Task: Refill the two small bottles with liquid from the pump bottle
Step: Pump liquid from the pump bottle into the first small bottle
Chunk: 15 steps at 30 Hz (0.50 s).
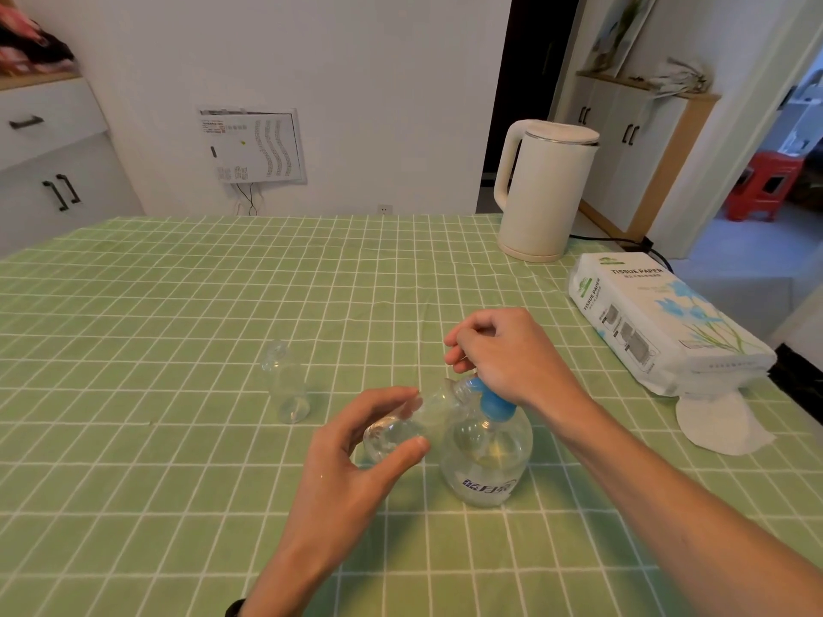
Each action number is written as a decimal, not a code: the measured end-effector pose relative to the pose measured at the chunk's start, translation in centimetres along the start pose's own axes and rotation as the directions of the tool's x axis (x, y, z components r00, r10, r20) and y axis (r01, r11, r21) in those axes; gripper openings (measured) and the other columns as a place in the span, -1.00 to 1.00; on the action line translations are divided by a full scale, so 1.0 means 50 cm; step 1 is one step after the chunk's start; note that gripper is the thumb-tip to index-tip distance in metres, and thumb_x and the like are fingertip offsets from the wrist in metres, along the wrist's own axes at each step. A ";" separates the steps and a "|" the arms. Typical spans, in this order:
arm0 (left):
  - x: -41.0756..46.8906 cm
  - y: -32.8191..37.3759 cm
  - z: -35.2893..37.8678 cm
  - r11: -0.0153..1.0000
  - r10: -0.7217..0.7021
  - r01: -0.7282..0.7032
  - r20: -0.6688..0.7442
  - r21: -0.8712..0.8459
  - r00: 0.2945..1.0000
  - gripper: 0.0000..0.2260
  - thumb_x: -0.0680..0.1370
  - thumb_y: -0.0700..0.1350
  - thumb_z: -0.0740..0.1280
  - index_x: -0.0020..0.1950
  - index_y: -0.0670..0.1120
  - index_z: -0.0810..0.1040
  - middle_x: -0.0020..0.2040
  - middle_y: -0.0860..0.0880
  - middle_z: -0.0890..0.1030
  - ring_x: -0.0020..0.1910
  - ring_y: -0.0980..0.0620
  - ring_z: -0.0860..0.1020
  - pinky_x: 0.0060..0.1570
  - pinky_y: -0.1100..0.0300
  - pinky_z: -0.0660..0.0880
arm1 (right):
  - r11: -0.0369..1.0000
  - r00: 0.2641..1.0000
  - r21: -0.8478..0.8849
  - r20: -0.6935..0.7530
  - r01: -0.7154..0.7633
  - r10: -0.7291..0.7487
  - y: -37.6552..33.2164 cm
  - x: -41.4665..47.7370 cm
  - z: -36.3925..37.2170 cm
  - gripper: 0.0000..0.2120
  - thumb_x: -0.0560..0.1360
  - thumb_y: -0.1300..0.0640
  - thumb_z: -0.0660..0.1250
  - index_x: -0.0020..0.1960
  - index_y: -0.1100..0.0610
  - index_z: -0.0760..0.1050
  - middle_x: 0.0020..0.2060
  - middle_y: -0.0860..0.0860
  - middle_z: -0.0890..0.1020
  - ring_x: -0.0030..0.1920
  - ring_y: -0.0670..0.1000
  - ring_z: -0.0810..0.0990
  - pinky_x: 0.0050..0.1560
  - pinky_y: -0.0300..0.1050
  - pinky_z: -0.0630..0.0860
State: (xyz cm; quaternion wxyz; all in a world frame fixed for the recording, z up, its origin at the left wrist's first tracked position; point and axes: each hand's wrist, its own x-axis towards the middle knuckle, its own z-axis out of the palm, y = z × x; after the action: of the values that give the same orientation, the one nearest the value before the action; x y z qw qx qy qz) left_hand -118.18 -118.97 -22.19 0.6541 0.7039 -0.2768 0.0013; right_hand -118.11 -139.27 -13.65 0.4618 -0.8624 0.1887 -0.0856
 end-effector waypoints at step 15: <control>0.001 0.009 -0.008 1.000 0.007 -0.007 -0.005 0.007 1.000 -0.66 0.45 0.01 0.53 0.22 0.18 0.67 0.20 0.17 0.73 0.26 0.13 0.67 0.26 0.33 0.53 | 0.999 0.999 -0.041 -0.045 0.005 -0.007 -0.006 -0.001 -0.003 -0.66 0.68 0.14 0.32 -0.23 -0.07 0.68 -0.30 -0.11 0.79 -0.14 -0.06 0.79 0.16 0.13 0.74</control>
State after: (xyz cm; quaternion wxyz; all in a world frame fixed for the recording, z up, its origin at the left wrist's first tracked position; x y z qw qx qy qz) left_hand -118.17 -118.63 -21.72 0.6524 0.7051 -0.2776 0.0065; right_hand -118.11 -139.21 -13.32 0.4392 -0.8702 0.1982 -0.1027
